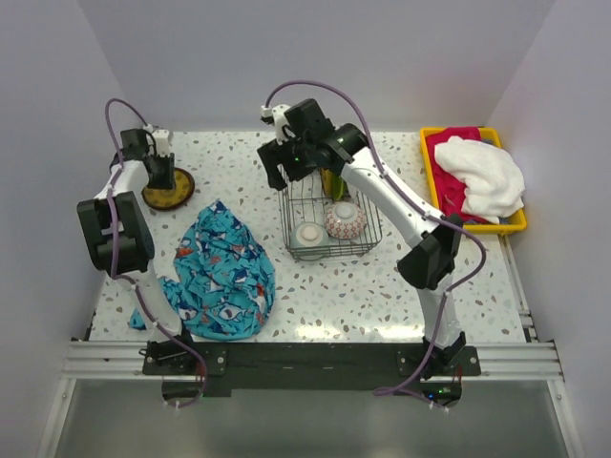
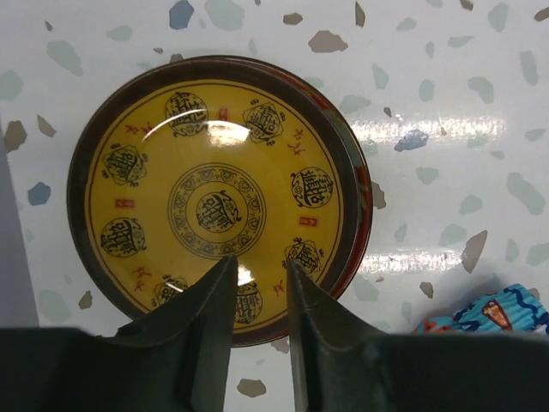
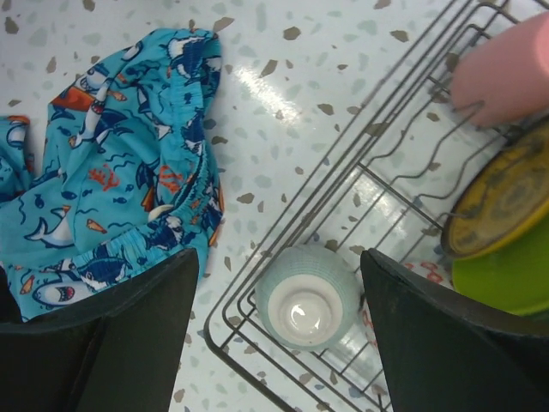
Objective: Load the mixed dishes into the dish rack
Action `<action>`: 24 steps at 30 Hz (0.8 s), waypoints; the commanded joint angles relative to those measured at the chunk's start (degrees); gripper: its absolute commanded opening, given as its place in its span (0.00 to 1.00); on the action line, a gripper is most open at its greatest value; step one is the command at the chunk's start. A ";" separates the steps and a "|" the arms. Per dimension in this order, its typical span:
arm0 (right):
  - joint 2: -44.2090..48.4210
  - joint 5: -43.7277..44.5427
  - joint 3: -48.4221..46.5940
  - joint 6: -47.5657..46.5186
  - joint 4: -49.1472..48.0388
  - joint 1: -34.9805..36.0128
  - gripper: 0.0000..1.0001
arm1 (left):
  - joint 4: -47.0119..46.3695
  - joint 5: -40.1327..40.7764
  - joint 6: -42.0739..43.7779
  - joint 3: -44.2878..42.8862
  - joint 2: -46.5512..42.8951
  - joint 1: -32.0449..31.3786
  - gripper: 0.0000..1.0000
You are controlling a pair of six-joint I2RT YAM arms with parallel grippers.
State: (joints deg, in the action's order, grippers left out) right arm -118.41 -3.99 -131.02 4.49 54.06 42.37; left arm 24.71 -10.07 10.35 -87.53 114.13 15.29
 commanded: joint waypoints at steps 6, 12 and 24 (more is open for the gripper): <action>-9.99 7.89 -6.96 5.78 0.96 0.70 0.72 | 1.66 -4.69 4.59 -1.07 3.38 0.00 0.29; -14.12 14.54 -8.81 7.37 0.34 0.61 0.72 | 1.04 -7.60 2.84 3.84 1.28 -0.08 0.32; -21.51 19.63 -12.42 14.75 1.57 -0.62 0.48 | 2.71 -11.64 3.53 6.58 2.68 -1.05 0.34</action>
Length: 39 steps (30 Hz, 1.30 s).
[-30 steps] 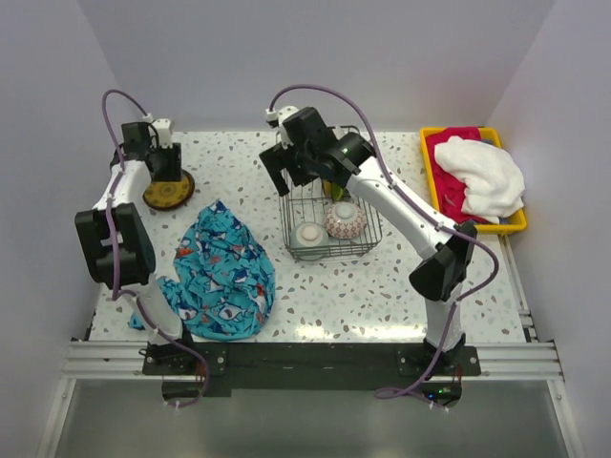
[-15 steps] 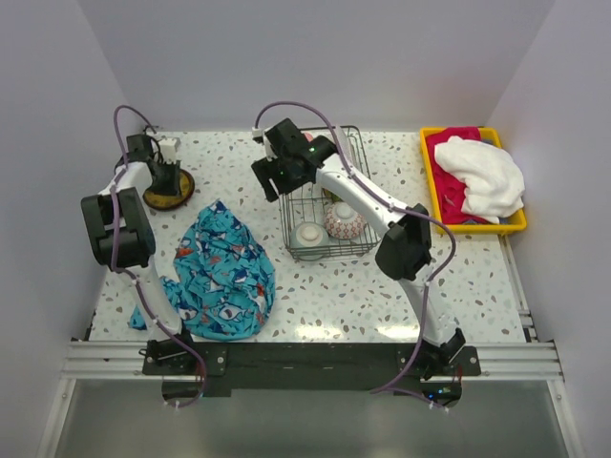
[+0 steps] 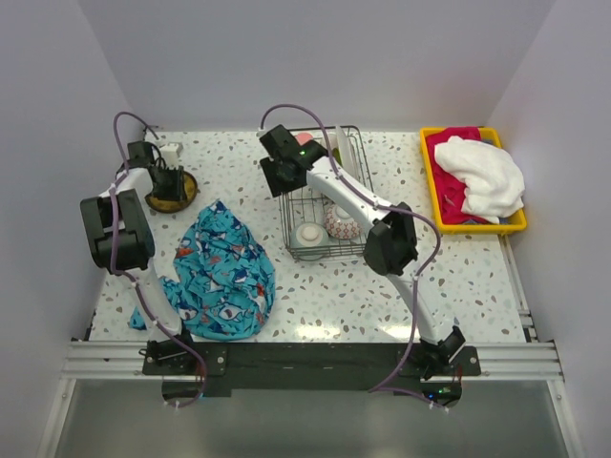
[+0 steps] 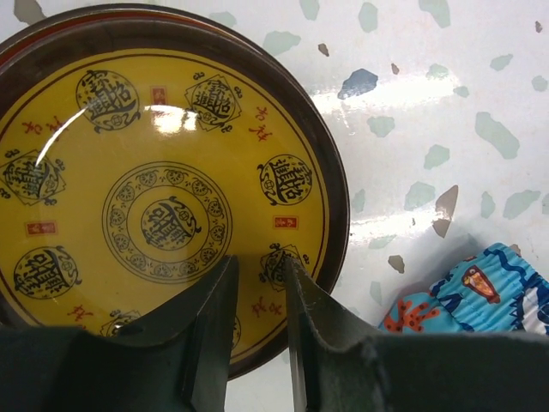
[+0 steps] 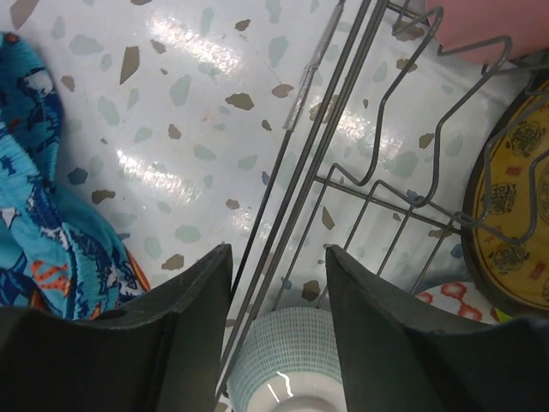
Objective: Load the mixed dishes into the dish rack
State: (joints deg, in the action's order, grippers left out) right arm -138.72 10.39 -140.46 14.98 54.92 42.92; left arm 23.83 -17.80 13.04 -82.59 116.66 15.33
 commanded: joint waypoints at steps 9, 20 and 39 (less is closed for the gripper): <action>-1.12 9.82 -2.71 4.09 0.28 -5.73 0.40 | 5.52 -8.38 2.52 1.38 0.32 -6.98 0.34; -0.07 8.79 -2.18 0.32 -1.47 -7.23 0.43 | 5.17 -14.97 -0.20 1.38 -0.03 -13.75 0.34; 22.61 0.77 18.38 -2.68 -25.99 -4.42 0.65 | 26.24 -35.46 19.54 5.85 -19.55 -16.37 0.01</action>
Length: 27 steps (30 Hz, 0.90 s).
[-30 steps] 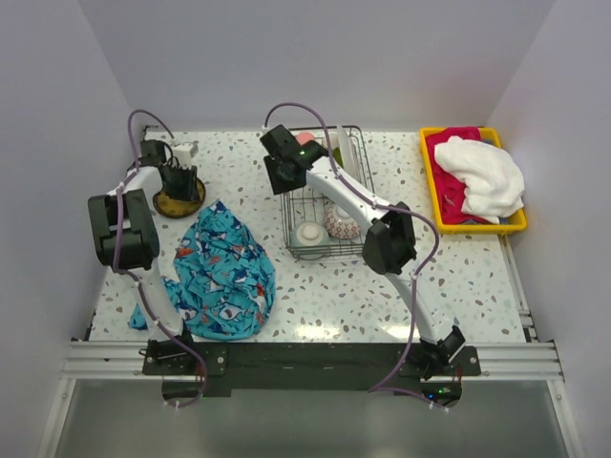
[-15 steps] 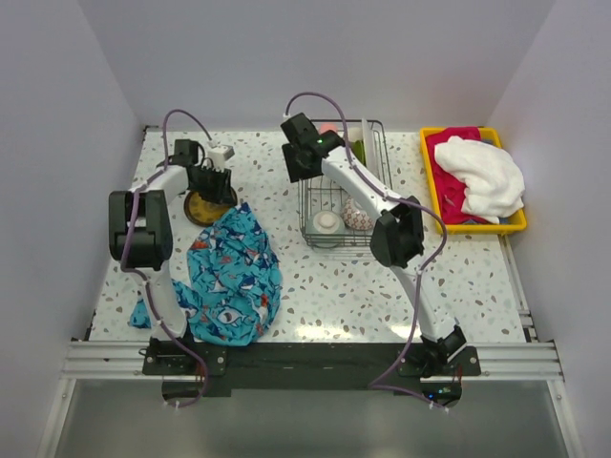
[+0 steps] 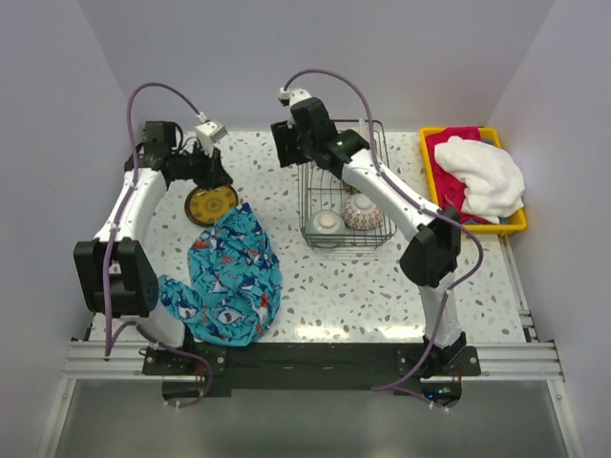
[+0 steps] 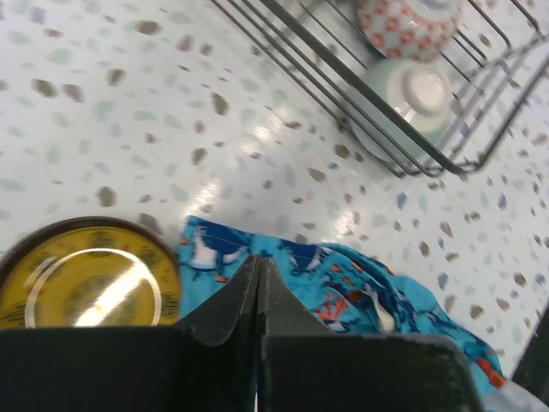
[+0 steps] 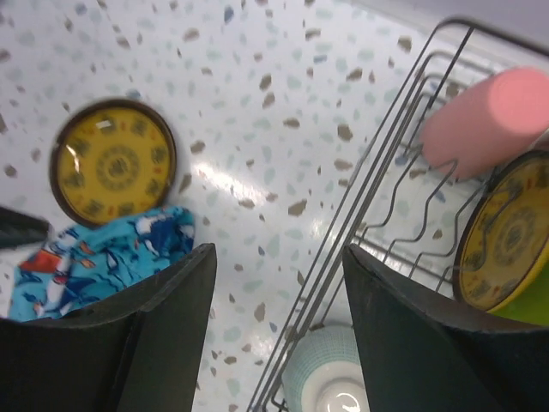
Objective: Load the mixed dishes into the dish rack
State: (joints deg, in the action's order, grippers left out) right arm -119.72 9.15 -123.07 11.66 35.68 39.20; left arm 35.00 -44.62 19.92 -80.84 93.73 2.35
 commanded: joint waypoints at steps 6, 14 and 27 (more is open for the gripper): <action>5.55 4.29 1.60 -0.76 -6.50 -0.71 0.65 | 14.30 -7.32 18.74 11.31 5.05 -10.16 0.00; 9.50 7.55 6.61 -3.39 -7.55 -0.71 0.68 | 12.46 4.52 16.65 13.77 13.75 -14.39 0.00; 5.91 -1.06 2.49 -2.00 -5.98 -0.79 0.68 | 26.86 17.81 30.43 14.04 15.25 3.17 0.00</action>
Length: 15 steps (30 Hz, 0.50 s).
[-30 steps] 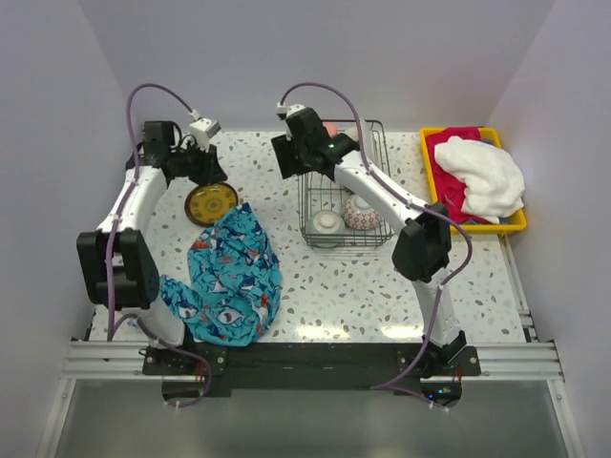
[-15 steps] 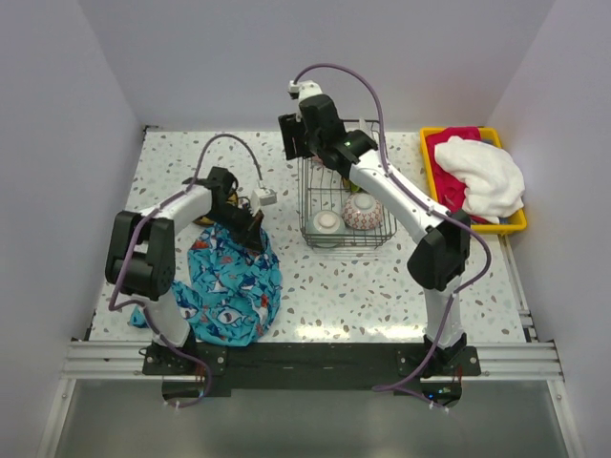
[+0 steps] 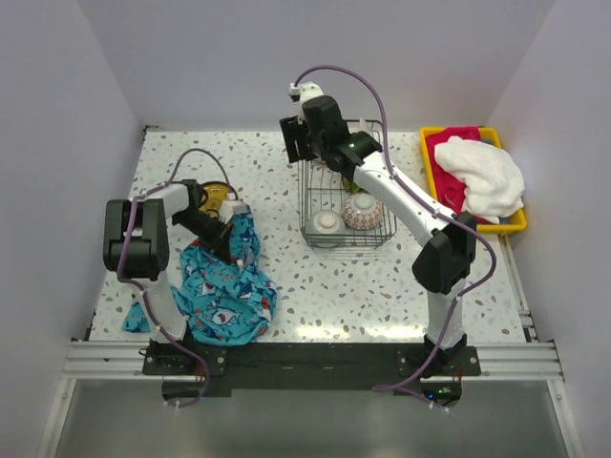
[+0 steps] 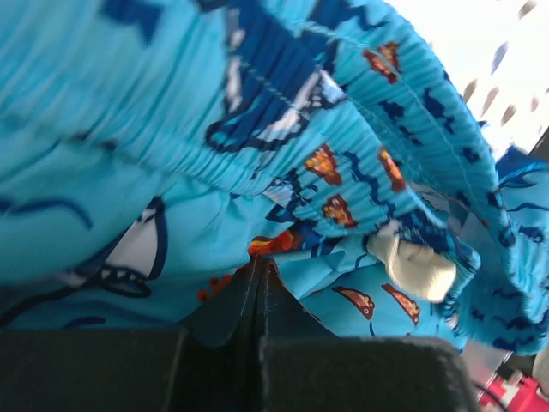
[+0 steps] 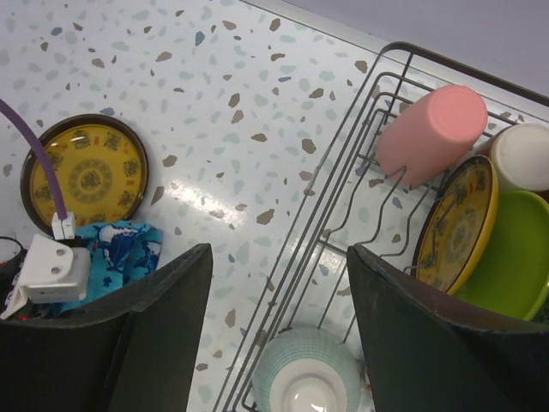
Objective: Load the mixed dishes into the dish rack
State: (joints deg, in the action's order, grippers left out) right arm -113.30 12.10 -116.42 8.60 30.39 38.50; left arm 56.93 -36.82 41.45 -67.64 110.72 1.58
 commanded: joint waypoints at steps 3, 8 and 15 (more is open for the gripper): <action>-2.80 -6.38 -6.62 1.86 -0.60 0.00 0.68 | 6.35 12.64 9.79 2.42 -2.96 6.92 0.00; -6.40 -8.93 -11.28 3.52 -0.07 0.08 0.68 | 4.16 17.48 5.32 0.32 -2.62 15.98 0.00; -7.90 -11.21 -11.99 4.84 -0.24 0.43 0.68 | 2.84 19.06 1.35 -12.93 -0.06 27.77 0.00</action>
State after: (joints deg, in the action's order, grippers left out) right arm -121.21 3.42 -125.47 11.84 30.87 38.61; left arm 62.46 -21.47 44.45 -73.03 110.32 26.52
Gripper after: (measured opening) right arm 0.677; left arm 0.013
